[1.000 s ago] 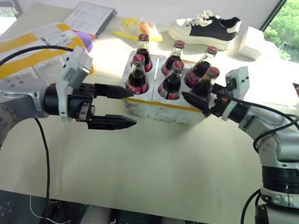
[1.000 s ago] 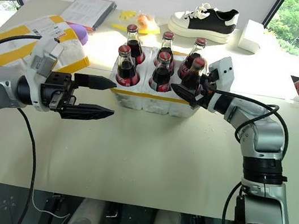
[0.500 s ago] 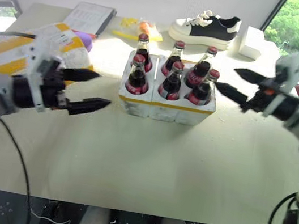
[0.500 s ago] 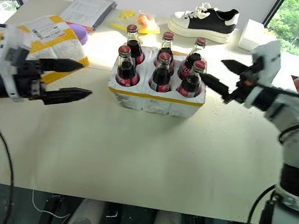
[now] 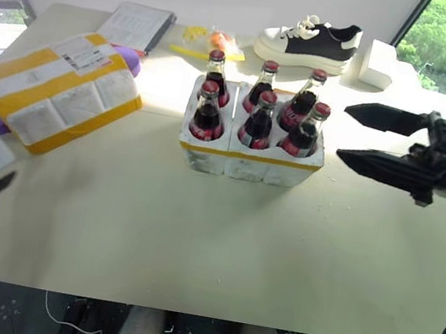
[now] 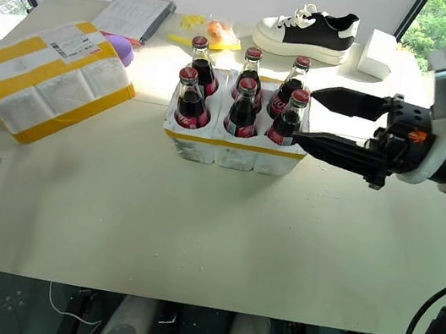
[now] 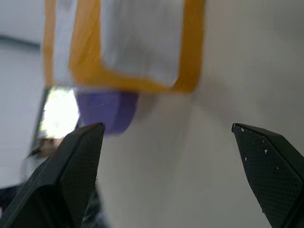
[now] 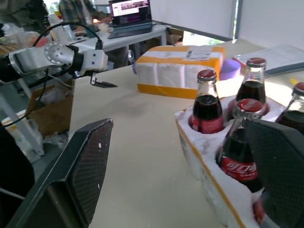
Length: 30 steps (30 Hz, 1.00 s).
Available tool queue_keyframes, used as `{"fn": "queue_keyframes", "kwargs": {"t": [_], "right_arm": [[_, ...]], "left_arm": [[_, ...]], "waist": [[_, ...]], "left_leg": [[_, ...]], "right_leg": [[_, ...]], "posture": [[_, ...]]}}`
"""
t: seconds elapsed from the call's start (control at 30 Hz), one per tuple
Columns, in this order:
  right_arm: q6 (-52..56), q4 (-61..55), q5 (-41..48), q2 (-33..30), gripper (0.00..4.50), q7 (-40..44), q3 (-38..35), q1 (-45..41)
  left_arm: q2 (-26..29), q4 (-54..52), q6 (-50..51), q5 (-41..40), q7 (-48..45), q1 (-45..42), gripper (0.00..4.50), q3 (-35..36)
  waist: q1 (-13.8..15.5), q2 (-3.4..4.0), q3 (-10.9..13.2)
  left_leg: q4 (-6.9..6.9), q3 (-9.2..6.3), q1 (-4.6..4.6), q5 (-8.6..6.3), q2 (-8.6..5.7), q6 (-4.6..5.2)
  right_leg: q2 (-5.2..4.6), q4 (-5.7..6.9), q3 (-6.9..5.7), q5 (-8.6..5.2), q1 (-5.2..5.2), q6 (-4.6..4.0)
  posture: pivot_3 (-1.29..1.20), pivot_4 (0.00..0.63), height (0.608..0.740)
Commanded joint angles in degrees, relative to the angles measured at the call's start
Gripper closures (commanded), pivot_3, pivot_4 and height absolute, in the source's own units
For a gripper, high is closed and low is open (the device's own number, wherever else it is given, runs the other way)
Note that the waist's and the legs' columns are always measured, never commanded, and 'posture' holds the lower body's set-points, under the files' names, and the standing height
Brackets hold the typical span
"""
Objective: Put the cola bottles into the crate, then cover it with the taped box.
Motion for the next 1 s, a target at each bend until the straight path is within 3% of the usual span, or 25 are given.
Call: {"fn": "queue_keyframes", "kwargs": {"t": [0.03, 0.3, 0.8, 1.0], "right_arm": [[-1.09, -1.48, 2.26, 0.74, 0.04, -0.19, -0.09, -1.22], [-0.30, -5.25, 5.52, 0.14, 0.04, -2.63, -1.98, 0.54], [1.03, -10.40, 14.33, -5.10, 0.04, -11.81, -11.74, 8.00], [0.15, -10.48, 15.55, -6.11, 0.00, -13.35, -13.97, 10.53]], "left_arm": [[1.30, 6.74, -5.67, 6.42, 5.47, -4.15, 0.00, -2.30], [1.94, 33.73, -17.29, 16.63, 14.02, -28.32, 0.00, -21.87], [-3.67, 69.56, -32.11, 22.23, 22.35, -56.68, 0.00, -38.58], [-5.27, 74.74, -33.71, 21.89, 22.90, -61.11, 2.87, -40.68]], "waist": [[0.20, -0.01, -0.01], [1.20, -0.03, -0.04], [1.17, -0.52, -0.24], [1.16, -0.54, -0.25]], "left_leg": [[0.00, 0.00, 0.00, -0.03, 0.00, -0.05], [0.00, 0.10, -0.12, 0.03, 0.02, 0.02], [0.06, 0.47, -0.08, 0.02, -0.02, 0.08], [0.07, 0.44, -0.02, 0.02, -0.02, 0.09]], "right_leg": [[-0.02, 0.01, 0.00, -0.03, -0.04, -0.08], [-0.01, 0.11, -0.01, 0.13, 0.03, 0.03], [-0.03, 0.14, -0.01, 0.14, 0.06, 0.07], [-0.03, 0.17, -0.01, 0.14, 0.10, 0.07]], "posture": [[0.00, 0.150, 0.740], [0.00, 0.150, 0.740], [0.00, 0.150, 0.740], [0.00, 0.150, 0.740]]}}
